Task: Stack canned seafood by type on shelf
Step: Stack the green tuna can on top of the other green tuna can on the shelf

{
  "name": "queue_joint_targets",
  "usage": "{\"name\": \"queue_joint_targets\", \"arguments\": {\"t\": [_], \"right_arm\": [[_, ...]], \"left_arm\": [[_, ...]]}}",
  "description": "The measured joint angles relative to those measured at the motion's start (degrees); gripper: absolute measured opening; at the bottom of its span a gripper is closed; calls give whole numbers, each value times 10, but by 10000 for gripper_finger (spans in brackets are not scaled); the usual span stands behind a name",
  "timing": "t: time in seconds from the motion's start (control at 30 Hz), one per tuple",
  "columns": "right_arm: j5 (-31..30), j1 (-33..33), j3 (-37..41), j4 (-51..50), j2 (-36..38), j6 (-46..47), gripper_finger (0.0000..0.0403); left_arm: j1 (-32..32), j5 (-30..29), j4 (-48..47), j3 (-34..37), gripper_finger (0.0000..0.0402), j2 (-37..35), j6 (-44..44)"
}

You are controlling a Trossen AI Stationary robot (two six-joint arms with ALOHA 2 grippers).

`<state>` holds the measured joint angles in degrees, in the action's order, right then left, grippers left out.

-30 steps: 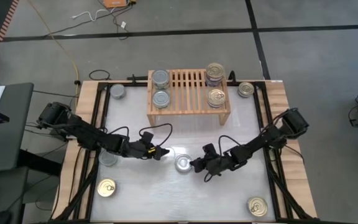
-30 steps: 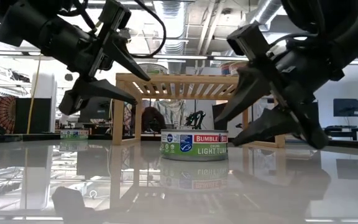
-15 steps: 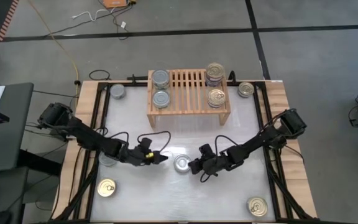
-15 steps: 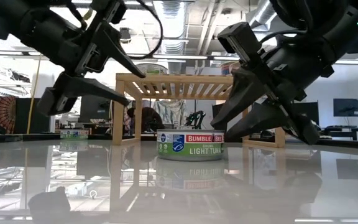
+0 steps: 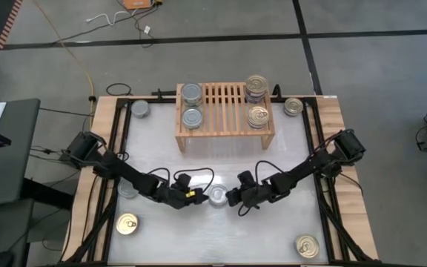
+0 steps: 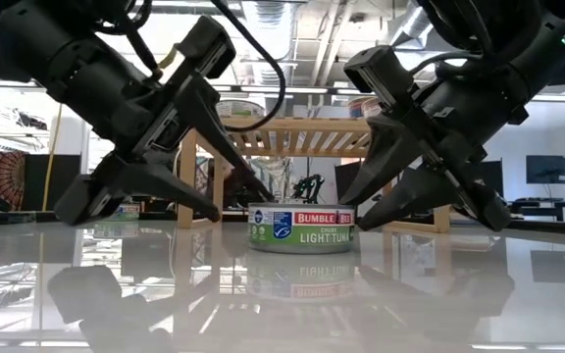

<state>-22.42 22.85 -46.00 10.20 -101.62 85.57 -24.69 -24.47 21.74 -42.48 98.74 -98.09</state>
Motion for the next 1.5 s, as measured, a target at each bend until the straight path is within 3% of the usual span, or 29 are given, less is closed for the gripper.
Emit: {"name": "queue_joint_targets", "arguments": {"t": [0.37, 0.6, 0.83, 1.5], "right_arm": [[0, 0, 0, -3, 0, 0, 118], [0, 0, 0, -2, 1, -14, 86], [0, 0, -1, -5, 1, -15, 62], [8, 0, -1, -12, 2, -16, 58]], "left_arm": [[0, -20, 0, 0, 176, -1, 8], [0, -18, 2, -7, 176, 9, 14], [10, -9, -17, -59, 176, 35, 56], [13, 17, -30, -63, 176, 34, 56]]}}
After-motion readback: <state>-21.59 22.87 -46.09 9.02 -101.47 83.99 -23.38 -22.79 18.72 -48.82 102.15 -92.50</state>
